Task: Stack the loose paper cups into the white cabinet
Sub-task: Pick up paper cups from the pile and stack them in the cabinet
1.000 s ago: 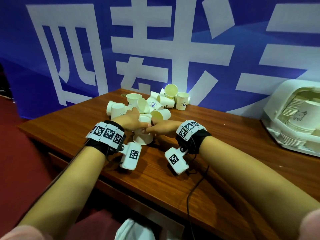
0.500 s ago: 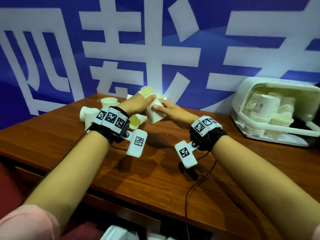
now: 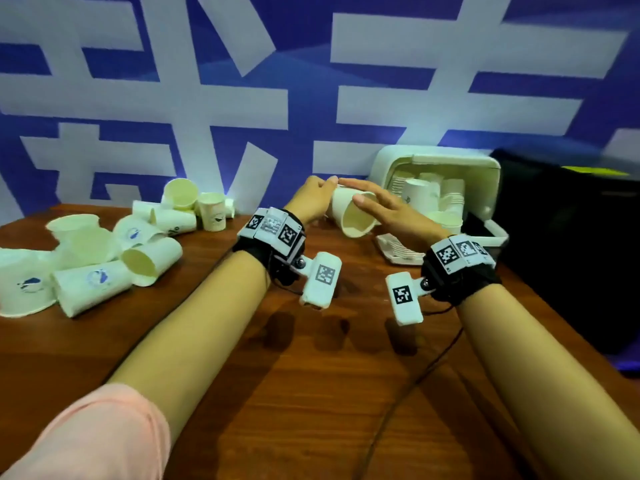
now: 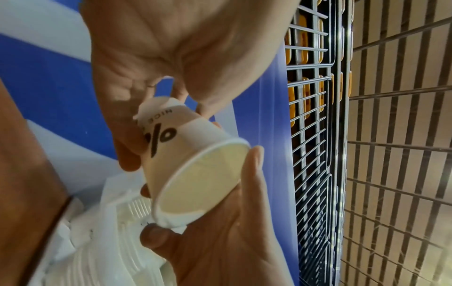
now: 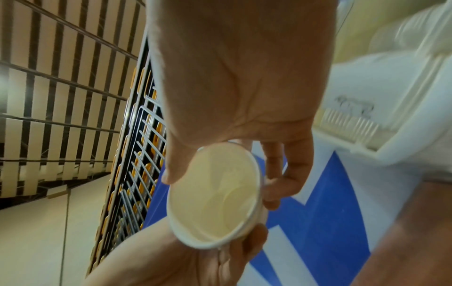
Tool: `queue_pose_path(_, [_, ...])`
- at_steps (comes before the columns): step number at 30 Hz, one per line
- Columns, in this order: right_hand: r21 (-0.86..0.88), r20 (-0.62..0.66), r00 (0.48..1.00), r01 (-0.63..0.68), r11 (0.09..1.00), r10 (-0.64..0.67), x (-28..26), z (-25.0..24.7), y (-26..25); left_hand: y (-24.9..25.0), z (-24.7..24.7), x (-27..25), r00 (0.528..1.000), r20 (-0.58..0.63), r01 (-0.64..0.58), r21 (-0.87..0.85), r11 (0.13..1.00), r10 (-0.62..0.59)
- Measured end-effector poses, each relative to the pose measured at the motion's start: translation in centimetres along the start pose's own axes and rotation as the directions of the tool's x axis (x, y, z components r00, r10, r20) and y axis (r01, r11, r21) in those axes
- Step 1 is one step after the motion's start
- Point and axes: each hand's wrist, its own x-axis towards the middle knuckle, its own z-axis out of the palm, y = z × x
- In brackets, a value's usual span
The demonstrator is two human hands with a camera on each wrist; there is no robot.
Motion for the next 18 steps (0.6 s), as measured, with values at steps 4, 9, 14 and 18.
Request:
queue_pose_path(4, [-0.091, -0.164, 0.986, 0.012, 0.996, -0.027, -0.6, -4.1, 1.1, 1.4, 4.8, 1.7, 0.992, 0.019, -0.119, -0.082, 0.989, 0.121])
queue_pose_path(9, [-0.099, -0.348, 0.938, -0.032, 0.995, -0.004, 0.1, -8.7, 3.0, 3.1, 10.2, 4.3, 0.969, 0.125, -0.181, -0.224, 0.958, 0.212])
queue_pose_path(14, [-0.111, -0.430, 0.902, -0.095, 0.989, 0.039, 1.4, -12.6, 3.9, 4.6, 13.5, 6.6, 0.942, 0.212, -0.198, -0.278, 0.940, 0.261])
queue_pose_path(18, [-0.088, -0.485, 0.873, -0.110, 0.990, 0.054, 1.6, -14.4, 4.6, 5.2, 15.3, 8.6, 0.916, 0.280, -0.226, -0.231, 0.946, 0.288])
